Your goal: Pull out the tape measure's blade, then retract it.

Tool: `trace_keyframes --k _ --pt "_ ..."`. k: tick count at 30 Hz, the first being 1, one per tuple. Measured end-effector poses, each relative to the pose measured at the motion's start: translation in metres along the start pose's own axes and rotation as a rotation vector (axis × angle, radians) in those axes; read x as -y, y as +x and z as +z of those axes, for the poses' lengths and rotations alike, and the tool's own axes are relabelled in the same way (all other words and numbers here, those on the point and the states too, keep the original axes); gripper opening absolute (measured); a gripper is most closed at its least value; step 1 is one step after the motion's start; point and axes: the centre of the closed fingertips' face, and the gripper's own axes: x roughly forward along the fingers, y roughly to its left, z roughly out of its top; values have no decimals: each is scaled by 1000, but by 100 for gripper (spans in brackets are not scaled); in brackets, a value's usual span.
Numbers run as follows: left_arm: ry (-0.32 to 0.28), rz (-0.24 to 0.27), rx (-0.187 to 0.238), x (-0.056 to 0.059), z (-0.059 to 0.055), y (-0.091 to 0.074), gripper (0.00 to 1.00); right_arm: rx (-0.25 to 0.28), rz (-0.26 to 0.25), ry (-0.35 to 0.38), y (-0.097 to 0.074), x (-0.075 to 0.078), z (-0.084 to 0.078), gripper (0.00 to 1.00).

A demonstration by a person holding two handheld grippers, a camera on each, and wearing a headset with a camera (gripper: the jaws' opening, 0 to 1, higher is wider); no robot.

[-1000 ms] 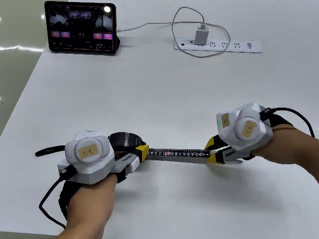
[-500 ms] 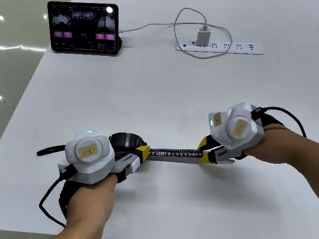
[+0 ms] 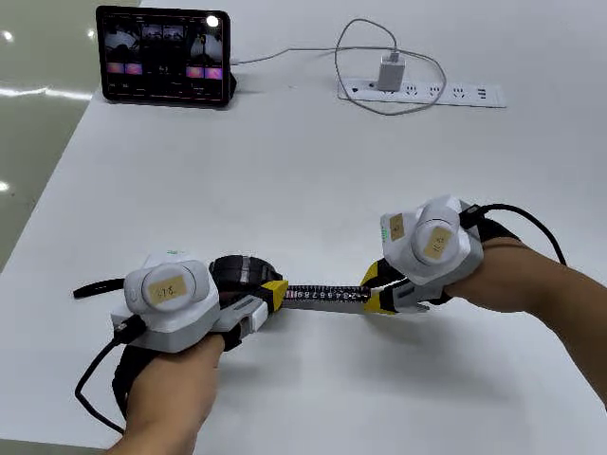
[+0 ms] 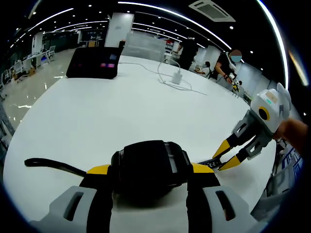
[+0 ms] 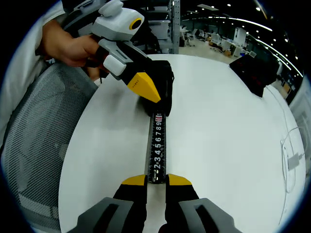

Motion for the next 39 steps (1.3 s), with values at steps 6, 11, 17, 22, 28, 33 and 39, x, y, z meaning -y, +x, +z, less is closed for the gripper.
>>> trace_keyframes --k 6,11,17,22,28,33,39 --pt "-2 -2 0 0 0 0 56 10 8 6 6 1 4 10" --pt "-3 -6 1 1 0 0 56 21 15 9 10 1 10 10" --pt "-7 -8 1 1 0 0 56 28 24 6 16 1 18 10" --pt "-13 -12 4 0 0 0 56 45 30 13 21 2 25 10" --pt "-21 -15 7 0 0 0 56 60 34 9 27 3 35 10" --pt "-23 -18 7 0 0 -1 56 69 37 7 31 3 43 10" --pt "-26 -23 7 0 0 -1 56 86 37 7 36 3 51 10"
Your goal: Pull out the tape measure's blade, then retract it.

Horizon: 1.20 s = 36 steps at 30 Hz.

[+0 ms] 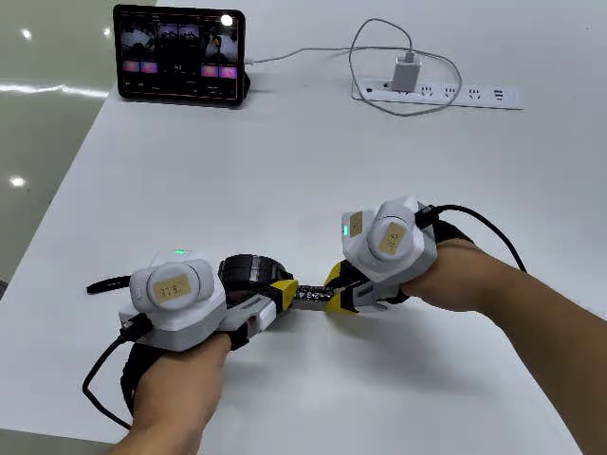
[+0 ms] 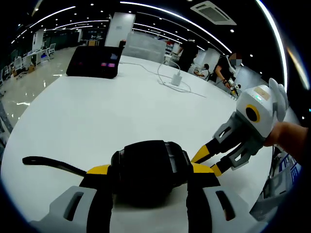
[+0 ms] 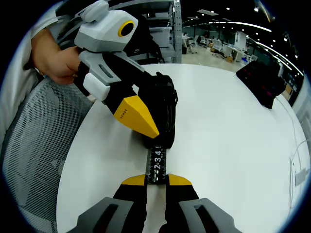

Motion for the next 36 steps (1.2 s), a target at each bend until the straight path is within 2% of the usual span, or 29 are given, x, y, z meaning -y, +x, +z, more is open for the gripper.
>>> trace_keyframes --k 25,36 --pt "-5 -5 2 0 0 0 57 31 -7 -15 20 3 26 10" --pt "-11 -2 6 0 1 0 57 36 -13 -6 21 4 26 11"
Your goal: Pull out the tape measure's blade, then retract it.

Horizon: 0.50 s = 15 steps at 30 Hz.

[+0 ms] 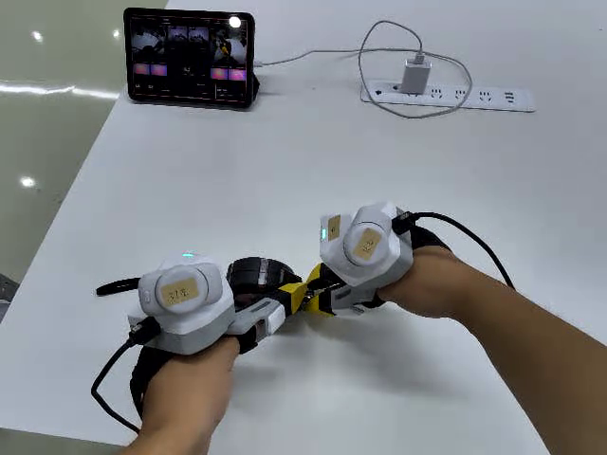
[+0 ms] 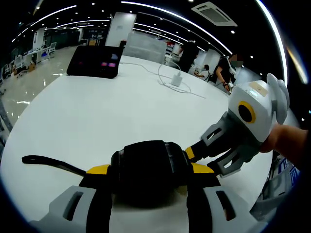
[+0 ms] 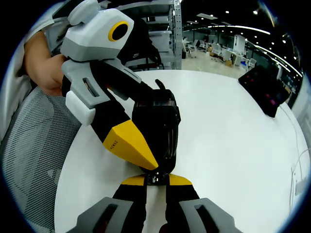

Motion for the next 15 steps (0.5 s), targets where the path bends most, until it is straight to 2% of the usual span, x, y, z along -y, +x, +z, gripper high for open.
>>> trace_keyframes --k 9,13,15 --pt "-2 -3 4 1 0 0 59 -3 -11 22 1 0 0 13" --pt "-3 -13 7 0 0 0 59 9 -7 66 -2 -1 -1 17" --pt "-2 -14 8 0 1 1 60 5 -17 59 -2 1 -1 18"
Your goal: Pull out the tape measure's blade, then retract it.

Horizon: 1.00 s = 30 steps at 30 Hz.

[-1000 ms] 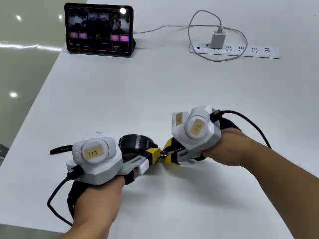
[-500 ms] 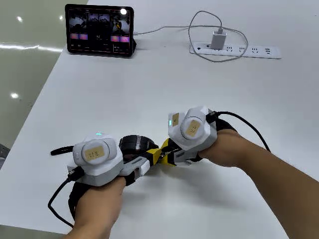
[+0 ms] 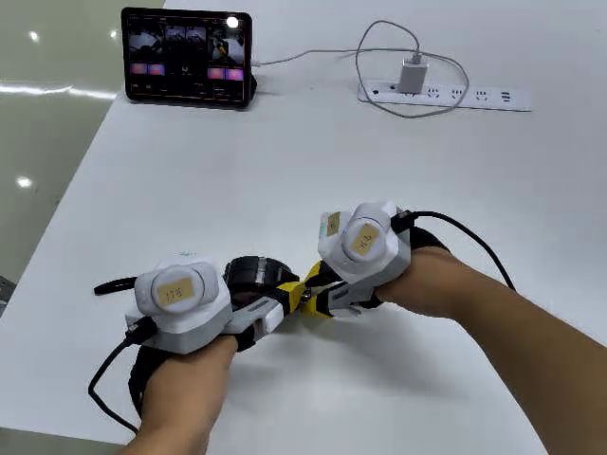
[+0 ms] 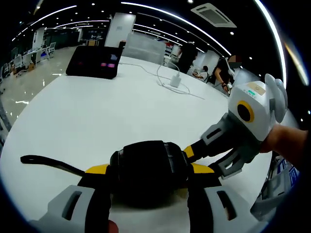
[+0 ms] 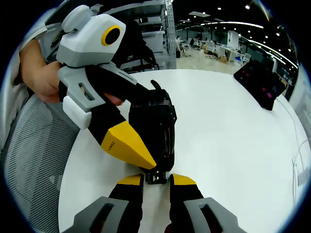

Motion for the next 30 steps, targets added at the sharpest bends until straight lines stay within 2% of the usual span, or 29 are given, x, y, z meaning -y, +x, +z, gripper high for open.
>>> trace_keyframes --k 3,8,12,20,24,28,30 --pt "28 6 -5 1 -2 1 60 1 7 7 0 -2 0 18" --pt "25 -3 -9 1 -2 0 62 13 -8 21 -5 0 0 19" --pt "20 -12 3 1 1 -1 66 48 -2 58 -11 -1 3 23" --pt "19 -21 2 0 3 -3 67 61 -27 75 -21 0 -1 25" --pt "72 -52 2 4 6 -9 68 87 -64 102 -33 -1 -3 30" --pt "131 -81 -2 6 5 -14 72 109 -96 128 -43 -2 -7 35" --pt "142 -94 -8 6 4 -16 74 116 -104 137 -46 -2 -8 38"
